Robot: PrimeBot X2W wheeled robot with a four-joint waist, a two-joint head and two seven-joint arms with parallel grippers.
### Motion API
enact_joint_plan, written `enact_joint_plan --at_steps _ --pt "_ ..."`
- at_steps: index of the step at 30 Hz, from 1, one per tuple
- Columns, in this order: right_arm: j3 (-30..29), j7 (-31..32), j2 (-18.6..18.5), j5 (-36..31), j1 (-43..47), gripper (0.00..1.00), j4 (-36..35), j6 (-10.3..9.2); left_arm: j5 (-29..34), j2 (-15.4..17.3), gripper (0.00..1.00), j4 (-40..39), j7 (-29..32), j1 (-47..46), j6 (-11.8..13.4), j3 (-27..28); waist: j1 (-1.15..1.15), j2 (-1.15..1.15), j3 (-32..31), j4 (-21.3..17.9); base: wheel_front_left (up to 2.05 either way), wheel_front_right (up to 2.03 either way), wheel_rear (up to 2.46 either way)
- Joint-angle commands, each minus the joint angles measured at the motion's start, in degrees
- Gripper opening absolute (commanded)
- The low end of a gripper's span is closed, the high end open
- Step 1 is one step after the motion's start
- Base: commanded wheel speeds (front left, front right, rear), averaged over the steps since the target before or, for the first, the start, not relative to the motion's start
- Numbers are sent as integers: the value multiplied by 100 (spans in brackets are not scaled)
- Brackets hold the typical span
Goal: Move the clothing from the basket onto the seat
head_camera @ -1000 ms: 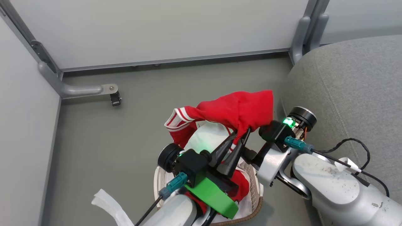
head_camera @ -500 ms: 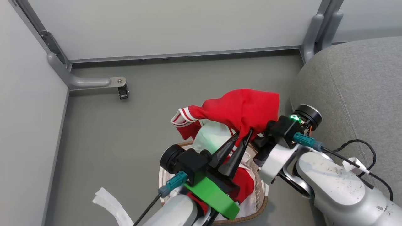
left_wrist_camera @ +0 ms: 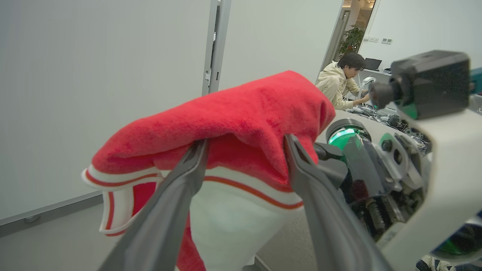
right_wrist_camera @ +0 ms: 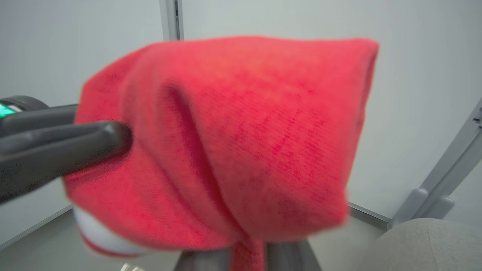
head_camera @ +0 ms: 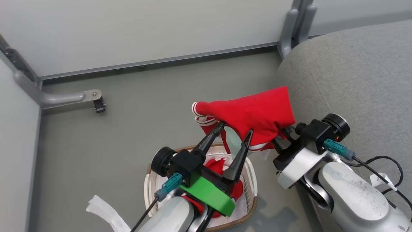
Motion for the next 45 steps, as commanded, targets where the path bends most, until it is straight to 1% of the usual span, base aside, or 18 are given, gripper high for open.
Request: enact_joint_plan --at_steps 1,8,15,18,22,25,29,31,36,41,45 --pt "-69 -11 -15 -16 115 0 -36 -8 74 24 100 29 4 46 22 69 0 0 52 -503 0 0 0" --pt "-609 -12 -72 26 441 0 -150 -8 263 27 100 196 4 -64 -68 253 0 0 229 -1471 0 0 0" --pt "-1113 -12 -36 158 650 0 -207 -8 412 27 100 300 4 -141 -121 385 0 0 449 -2320 0 0 0" --pt "-1200 -12 -97 107 659 0 -199 -8 420 28 100 344 4 -166 -144 398 0 0 566 -2561 0 0 0" --pt "-1553 -12 -117 150 479 0 -54 -7 477 30 100 436 4 -259 -160 355 0 0 753 -2701 0 0 0" --pt "-1664 -12 -268 58 114 0 84 -8 553 34 100 561 4 -319 -146 328 0 0 978 -2702 0 0 0" --pt "-1836 -11 -555 -41 -569 0 423 -8 670 32 100 720 4 -498 -160 282 0 0 1368 -2524 0 0 0" --pt "-1957 -12 -705 -93 -974 0 655 -8 734 33 100 780 4 -586 -135 257 0 0 1597 -2388 0 0 0" --pt "-2285 -11 -1018 -210 -1843 0 1500 -8 817 31 100 865 4 -834 -91 133 0 0 2114 -1958 0 0 0" --pt "-2520 -12 -1335 -381 -2517 0 2229 -8 852 29 100 780 4 -1011 6 42 0 0 2525 -1524 0 0 0" --pt "-2761 -11 -1487 -485 -2885 0 2623 -8 860 26 100 707 4 -1079 94 -26 0 0 2763 -1272 0 0 0"
